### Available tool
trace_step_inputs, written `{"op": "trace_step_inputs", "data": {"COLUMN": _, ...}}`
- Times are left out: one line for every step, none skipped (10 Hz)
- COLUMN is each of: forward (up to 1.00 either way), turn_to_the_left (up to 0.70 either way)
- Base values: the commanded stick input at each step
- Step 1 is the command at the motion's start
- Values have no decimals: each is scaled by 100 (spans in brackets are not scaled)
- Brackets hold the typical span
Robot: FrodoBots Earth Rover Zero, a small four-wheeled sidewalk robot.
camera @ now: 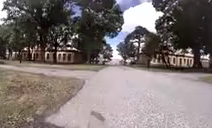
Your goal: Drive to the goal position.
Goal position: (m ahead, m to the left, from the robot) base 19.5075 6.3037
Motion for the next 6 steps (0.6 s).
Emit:
{"op": "trace_step_inputs", "data": {"forward": 70, "turn_to_the_left": -21}}
{"op": "trace_step_inputs", "data": {"forward": 70, "turn_to_the_left": -5}}
{"op": "trace_step_inputs", "data": {"forward": 70, "turn_to_the_left": 0}}
{"op": "trace_step_inputs", "data": {"forward": 70, "turn_to_the_left": 0}}
{"op": "trace_step_inputs", "data": {"forward": 70, "turn_to_the_left": 0}}
{"op": "trace_step_inputs", "data": {"forward": 70, "turn_to_the_left": 0}}
